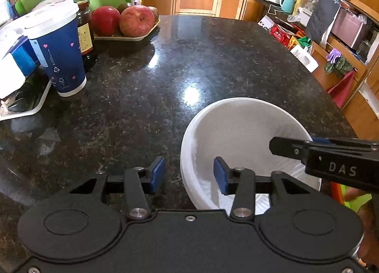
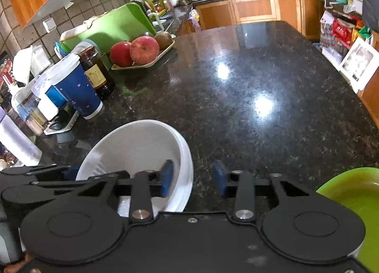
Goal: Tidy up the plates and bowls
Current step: 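Grasp the rim of the stacked white bowls with the left tool and lift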
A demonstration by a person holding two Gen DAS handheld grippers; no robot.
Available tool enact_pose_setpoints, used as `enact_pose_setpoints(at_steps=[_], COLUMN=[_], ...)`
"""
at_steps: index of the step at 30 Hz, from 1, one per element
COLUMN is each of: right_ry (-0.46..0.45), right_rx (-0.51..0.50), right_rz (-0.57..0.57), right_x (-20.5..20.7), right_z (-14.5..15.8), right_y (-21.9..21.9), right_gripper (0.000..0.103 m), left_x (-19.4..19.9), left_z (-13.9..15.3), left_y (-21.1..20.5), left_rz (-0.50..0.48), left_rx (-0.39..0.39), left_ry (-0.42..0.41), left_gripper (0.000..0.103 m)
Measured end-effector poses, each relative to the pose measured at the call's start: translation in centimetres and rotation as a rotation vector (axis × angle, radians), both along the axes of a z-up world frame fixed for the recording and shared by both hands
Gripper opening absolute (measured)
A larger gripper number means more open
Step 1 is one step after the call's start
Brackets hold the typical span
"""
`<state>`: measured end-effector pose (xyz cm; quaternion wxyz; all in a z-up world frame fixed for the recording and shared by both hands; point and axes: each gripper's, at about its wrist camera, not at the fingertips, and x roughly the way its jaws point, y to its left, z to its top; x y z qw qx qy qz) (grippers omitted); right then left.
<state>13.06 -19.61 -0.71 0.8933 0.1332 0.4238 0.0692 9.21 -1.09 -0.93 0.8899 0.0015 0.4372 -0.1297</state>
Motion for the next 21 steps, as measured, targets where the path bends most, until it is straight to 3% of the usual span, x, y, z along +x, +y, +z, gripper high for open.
enact_pose_setpoints(at_steps=[4,11,21], right_ry=[0.01,0.018,0.0], right_rx=[0.008,0.01,-0.051], right_rz=[0.005,-0.003,-0.018], right_x=[0.2,0.2,-2.1], right_z=[-0.3,-0.4,-0.1], right_y=[0.2,0.6,2.4], right_gripper=[0.026,0.023,0.019], left_x=[0.3,0.2,-1.9], left_z=[0.0,-0.3,0.4], left_y=[-0.2,-0.4,0.6], left_rz=[-0.008,-0.035,-0.055], left_rx=[-0.002,-0.024,-0.043], left_ry=[0.009,0.037,0.015], left_gripper=[0.051,0.037,0.028])
